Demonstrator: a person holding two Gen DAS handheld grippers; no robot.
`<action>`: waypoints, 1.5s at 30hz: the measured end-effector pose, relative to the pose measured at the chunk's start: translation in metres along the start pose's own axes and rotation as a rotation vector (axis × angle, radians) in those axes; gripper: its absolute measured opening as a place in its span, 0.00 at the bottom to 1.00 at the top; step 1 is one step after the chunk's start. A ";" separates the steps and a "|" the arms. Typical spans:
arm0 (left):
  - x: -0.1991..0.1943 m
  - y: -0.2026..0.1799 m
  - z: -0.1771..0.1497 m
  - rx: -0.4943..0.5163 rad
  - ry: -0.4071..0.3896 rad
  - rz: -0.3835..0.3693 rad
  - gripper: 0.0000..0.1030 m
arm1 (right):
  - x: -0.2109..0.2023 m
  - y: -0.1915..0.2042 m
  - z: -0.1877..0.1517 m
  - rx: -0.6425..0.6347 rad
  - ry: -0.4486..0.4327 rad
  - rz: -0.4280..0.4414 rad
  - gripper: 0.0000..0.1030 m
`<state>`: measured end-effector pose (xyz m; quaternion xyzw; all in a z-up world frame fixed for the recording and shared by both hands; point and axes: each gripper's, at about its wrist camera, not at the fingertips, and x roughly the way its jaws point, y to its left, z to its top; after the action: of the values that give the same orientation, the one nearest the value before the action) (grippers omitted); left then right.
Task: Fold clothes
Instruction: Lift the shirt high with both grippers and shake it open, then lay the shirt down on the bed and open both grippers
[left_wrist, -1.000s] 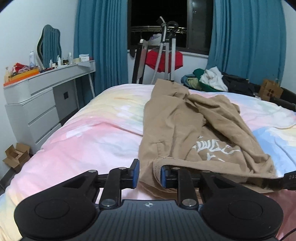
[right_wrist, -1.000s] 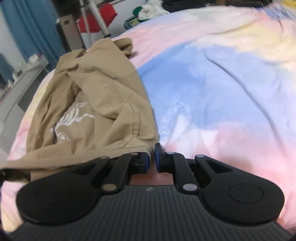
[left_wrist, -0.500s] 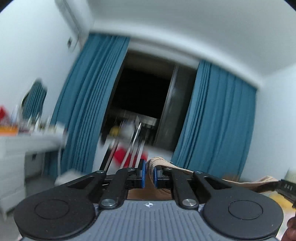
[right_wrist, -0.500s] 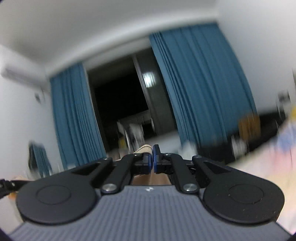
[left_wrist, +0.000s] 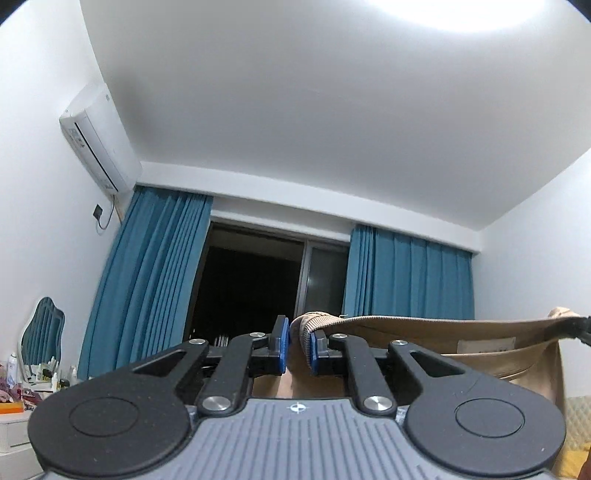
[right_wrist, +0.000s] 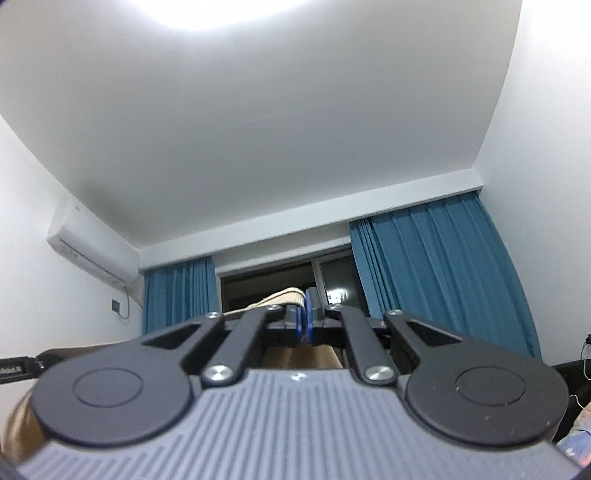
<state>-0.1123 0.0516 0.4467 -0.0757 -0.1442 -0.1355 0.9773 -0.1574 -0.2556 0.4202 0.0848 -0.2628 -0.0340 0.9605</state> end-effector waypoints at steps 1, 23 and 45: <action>0.004 -0.001 -0.003 0.003 0.013 0.000 0.12 | 0.004 -0.003 -0.005 -0.003 0.019 -0.003 0.05; 0.405 0.064 -0.557 0.115 0.531 0.143 0.15 | 0.279 -0.151 -0.577 -0.060 0.692 -0.194 0.05; 0.459 0.146 -0.662 -0.046 0.912 0.100 0.94 | 0.308 -0.190 -0.729 0.200 1.214 -0.131 0.83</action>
<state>0.5253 -0.0445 -0.0577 -0.0369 0.3074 -0.1106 0.9444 0.4757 -0.3702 -0.0786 0.1945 0.3347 -0.0138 0.9219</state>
